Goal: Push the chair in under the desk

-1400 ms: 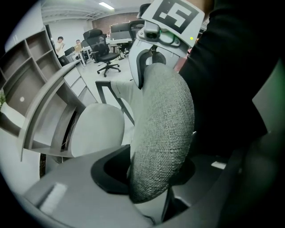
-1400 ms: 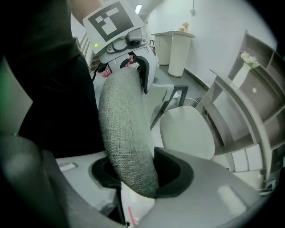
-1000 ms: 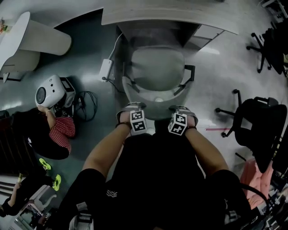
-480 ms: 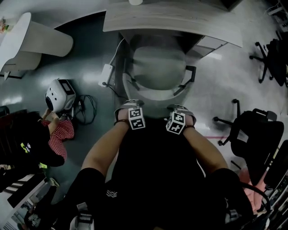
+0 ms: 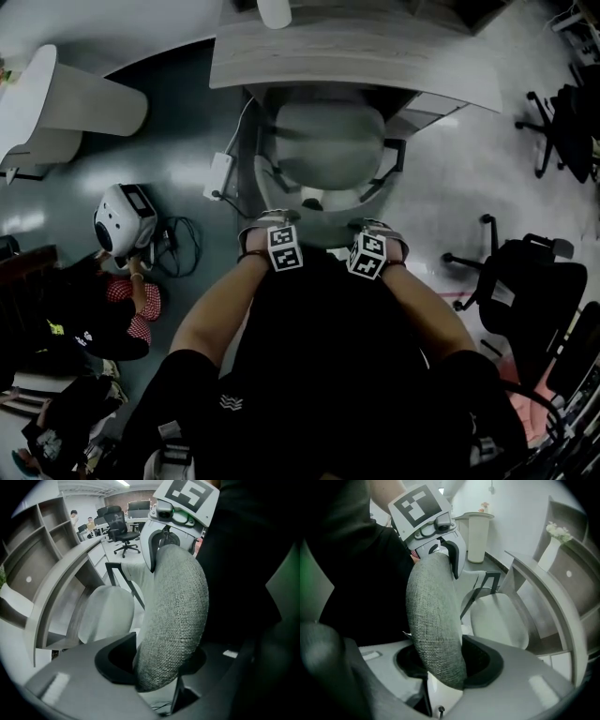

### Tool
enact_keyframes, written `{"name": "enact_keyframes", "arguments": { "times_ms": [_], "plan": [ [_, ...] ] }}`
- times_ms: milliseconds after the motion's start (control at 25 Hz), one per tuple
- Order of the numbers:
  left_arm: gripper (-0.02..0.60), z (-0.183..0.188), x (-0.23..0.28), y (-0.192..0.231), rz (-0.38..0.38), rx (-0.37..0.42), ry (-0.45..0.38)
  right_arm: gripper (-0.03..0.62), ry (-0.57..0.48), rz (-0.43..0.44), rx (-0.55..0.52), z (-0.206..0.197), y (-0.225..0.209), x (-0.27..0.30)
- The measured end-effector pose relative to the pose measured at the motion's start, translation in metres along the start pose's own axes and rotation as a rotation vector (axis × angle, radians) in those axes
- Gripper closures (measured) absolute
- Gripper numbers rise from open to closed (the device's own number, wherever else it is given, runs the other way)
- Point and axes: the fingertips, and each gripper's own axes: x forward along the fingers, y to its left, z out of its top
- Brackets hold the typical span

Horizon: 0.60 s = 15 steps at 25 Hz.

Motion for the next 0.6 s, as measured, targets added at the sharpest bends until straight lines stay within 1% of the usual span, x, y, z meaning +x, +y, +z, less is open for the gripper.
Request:
{"name": "enact_keyframes", "arguments": {
  "times_ms": [360,600],
  "plan": [
    [0.383,0.007,-0.001,0.057,-0.015,0.010,-0.019,0.432,0.022,-0.009,0.009,0.007,-0.060,-0.002],
    [0.384,0.004,-0.003,0.097,-0.037,0.036,-0.026,0.431,0.029,-0.006,0.030,0.019,-0.096,0.000]
  ]
}}
